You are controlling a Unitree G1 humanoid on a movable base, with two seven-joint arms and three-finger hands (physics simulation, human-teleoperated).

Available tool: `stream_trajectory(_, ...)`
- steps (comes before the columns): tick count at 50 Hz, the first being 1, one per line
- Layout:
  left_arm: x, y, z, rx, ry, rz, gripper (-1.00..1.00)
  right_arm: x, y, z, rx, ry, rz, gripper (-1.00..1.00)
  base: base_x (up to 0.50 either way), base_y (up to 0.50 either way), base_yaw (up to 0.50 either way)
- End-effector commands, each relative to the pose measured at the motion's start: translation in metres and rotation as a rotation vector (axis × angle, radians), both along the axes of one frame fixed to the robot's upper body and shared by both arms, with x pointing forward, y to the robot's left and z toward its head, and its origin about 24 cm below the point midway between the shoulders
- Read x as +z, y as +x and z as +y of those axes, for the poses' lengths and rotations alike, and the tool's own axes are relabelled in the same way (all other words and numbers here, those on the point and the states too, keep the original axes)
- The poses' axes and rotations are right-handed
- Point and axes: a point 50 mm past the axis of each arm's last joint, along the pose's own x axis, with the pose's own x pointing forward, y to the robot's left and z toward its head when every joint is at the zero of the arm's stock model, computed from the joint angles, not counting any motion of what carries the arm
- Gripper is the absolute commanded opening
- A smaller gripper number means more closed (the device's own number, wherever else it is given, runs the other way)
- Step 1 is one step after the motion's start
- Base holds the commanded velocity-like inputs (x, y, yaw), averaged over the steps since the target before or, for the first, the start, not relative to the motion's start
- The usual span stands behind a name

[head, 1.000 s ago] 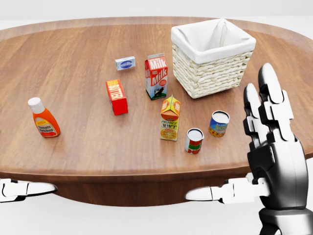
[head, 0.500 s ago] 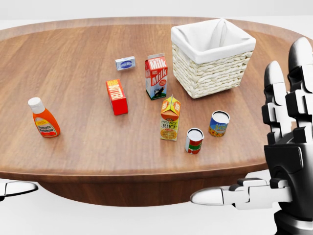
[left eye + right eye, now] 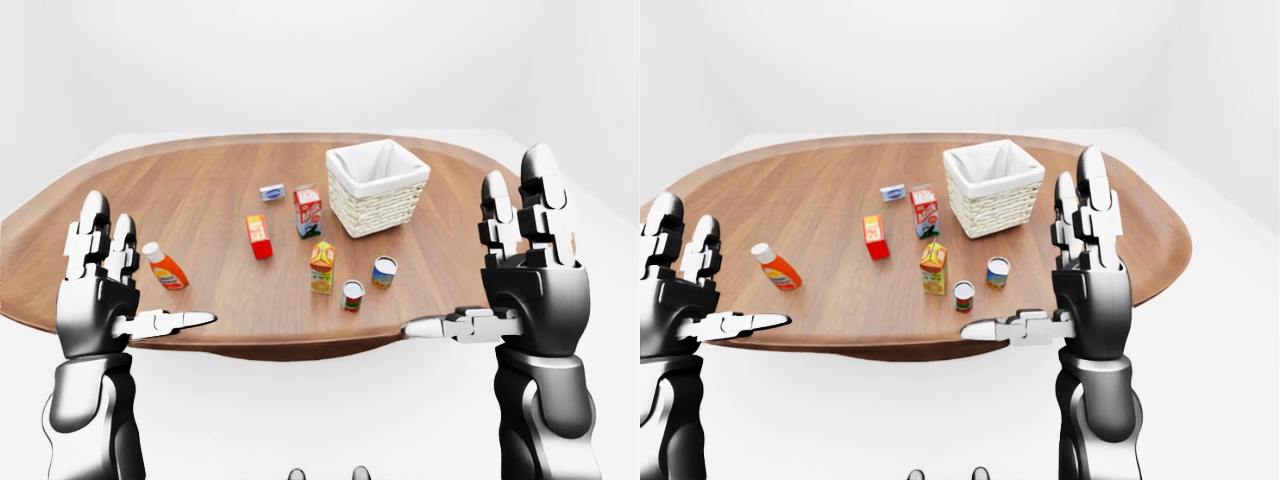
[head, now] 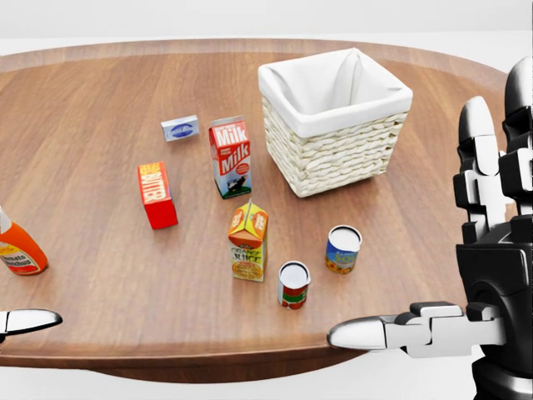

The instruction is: Pick up the orange juice, and put it in the basket.

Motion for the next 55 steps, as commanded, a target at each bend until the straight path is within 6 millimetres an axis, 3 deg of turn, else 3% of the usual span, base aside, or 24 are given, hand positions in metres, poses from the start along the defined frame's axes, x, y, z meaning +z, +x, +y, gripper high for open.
stream_trajectory(1,-0.001,0.0,0.0,0.0,-0.001,0.005,1.0,0.001,-0.001,0.001,0.005,-0.004,-0.004,1.0,0.39,-0.32,0.0)
stream_trajectory(19,-0.001,0.0,0.0,-0.002,0.002,0.005,1.0,-0.005,0.002,0.007,0.011,-0.046,0.027,1.0,0.41,-0.3,0.0)
stream_trajectory(55,-0.001,0.001,0.0,-0.005,0.003,0.008,1.0,-0.005,0.0,0.012,0.027,-0.085,0.031,1.0,0.5,-0.1,0.0)
